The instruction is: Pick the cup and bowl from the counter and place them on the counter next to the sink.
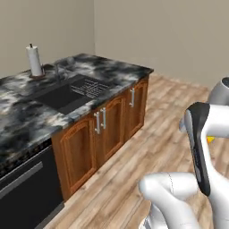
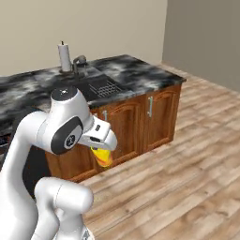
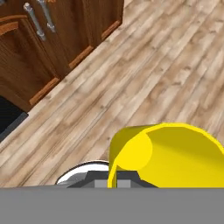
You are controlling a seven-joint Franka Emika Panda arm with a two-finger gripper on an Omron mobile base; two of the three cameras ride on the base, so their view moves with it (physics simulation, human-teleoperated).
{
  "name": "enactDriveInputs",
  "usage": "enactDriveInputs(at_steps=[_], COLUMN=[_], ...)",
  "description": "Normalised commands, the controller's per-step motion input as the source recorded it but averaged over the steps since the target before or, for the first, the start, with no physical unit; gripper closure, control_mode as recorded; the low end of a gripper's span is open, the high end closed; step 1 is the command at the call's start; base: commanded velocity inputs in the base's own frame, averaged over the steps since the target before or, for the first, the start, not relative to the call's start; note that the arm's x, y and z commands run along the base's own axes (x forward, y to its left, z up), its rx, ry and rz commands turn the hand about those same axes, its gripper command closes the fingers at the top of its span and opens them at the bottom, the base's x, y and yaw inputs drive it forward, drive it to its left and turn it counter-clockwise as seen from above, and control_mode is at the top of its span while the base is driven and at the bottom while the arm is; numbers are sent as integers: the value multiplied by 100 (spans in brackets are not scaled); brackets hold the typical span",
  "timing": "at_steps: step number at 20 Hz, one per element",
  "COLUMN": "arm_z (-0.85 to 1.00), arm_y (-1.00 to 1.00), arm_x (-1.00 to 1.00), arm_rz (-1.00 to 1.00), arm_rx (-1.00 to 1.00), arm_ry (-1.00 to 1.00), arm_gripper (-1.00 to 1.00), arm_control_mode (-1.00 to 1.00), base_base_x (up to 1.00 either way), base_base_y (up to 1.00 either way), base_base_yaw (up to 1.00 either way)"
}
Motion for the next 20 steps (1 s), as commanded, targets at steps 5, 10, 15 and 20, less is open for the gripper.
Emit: enactDriveInputs(at_steps=[5,10,15,20], arm_z=[0,0,0,0], arm_y=[0,0,0,0], arm_x=[0,0,0,0], arm_rz=[0,0,0,0], arm_rx=[0,0,0,0], arm_ry=[0,0,0,0], arm_gripper=[100,100,100,100], arm_control_mode=[100,100,100,100], base_base_x=[43,91,100,63], base_base_y=[-24,-45,-95,-64], base_base_yaw=[88,72,27,5])
